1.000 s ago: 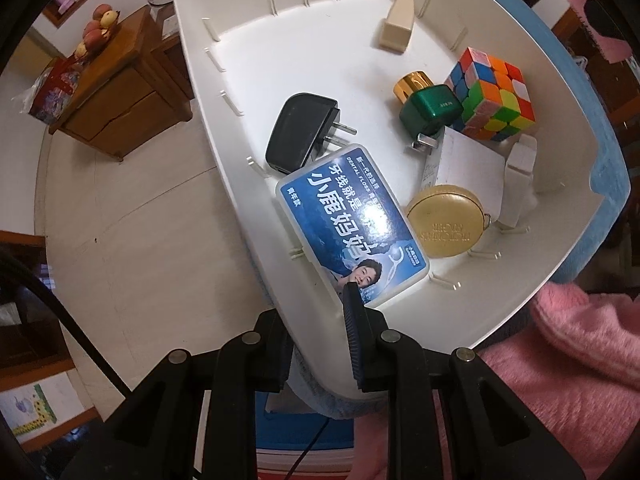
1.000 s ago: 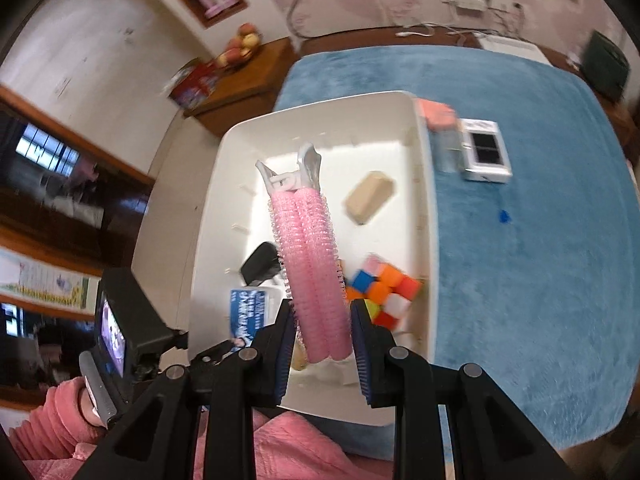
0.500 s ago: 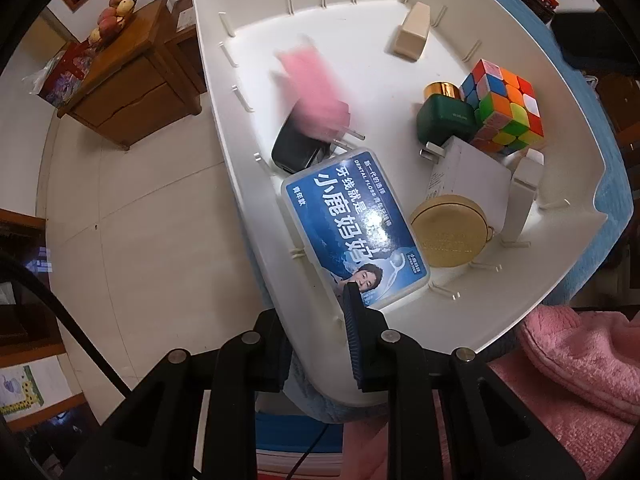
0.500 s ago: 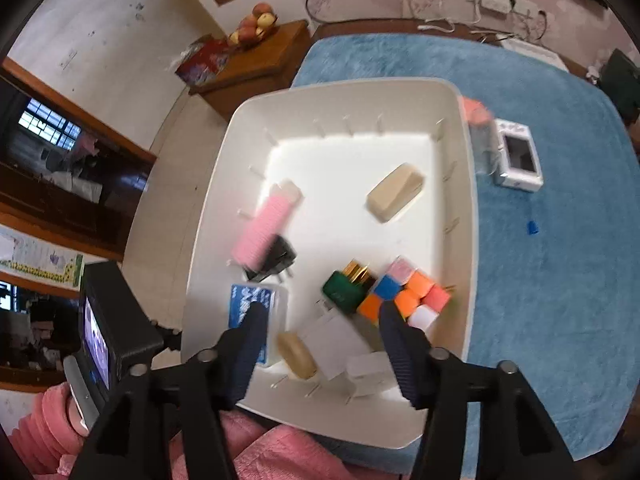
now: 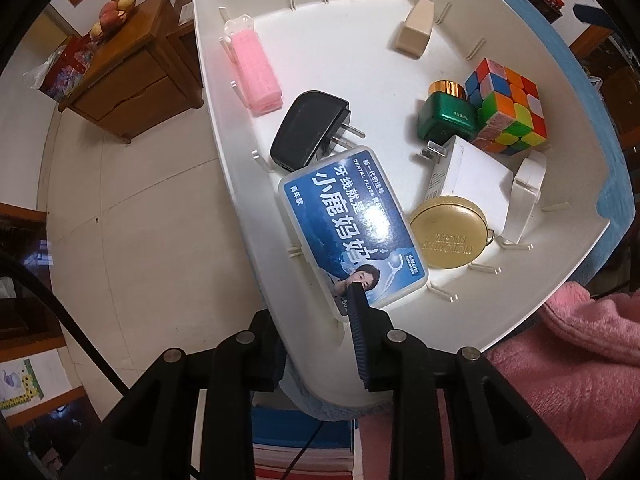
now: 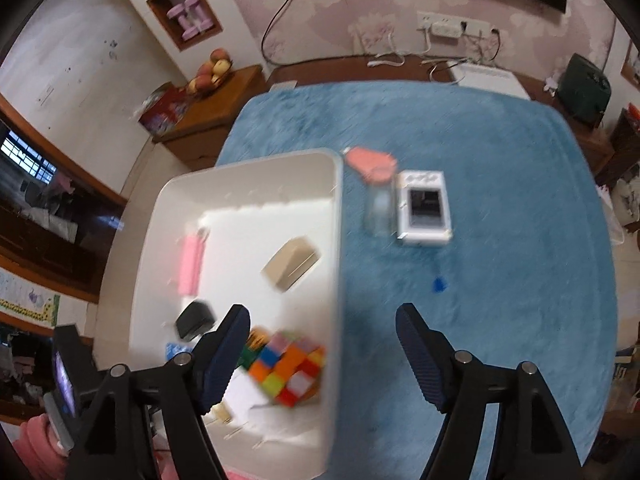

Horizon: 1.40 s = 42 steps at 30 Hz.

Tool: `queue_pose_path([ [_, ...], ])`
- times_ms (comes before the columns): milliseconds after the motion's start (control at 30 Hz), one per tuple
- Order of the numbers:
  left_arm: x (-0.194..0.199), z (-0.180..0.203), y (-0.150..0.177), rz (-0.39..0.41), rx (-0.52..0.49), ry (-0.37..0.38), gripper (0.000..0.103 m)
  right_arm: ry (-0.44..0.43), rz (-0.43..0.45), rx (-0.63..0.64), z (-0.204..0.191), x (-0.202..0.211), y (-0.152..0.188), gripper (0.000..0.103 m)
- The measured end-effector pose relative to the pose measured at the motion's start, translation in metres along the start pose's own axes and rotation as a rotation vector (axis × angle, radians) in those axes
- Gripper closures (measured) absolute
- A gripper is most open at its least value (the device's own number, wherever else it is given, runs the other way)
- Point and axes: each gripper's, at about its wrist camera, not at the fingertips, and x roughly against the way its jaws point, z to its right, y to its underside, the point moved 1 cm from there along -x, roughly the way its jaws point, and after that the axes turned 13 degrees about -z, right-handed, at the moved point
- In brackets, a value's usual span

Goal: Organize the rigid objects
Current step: 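Move the right gripper to the white handheld device and grasp it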

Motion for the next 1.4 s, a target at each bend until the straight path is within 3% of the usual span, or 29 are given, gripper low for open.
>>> queue_pose_path([
  [433,-0.002,-0.004,-0.014,-0.071,0.045,0.025,0.075,0.042,0.107,-0.017,0.072,-0.046,-0.059,0.027],
  [633,-0.006,-0.007,-0.022,-0.099,0.066,0.024,0.074,0.066,0.087,0.026,0.084,-0.085,-0.079,0.027],
  [733,-0.007,-0.009,-0.027,-0.113,0.072,0.023,0.074,0.111,0.083,0.04,0.086,-0.098,-0.081,0.027],
  [1167,-0.014,-0.01,-0.043,-0.139,0.107,0.016,0.073,0.013,0.124,-0.02,0.102,-0.104,-0.086,0.026],
  [1400,-0.015,-0.012,-0.044,-0.134,0.116,0.005,0.073,0.058,0.074,-0.021,0.107,-0.118,-0.087,0.026],
])
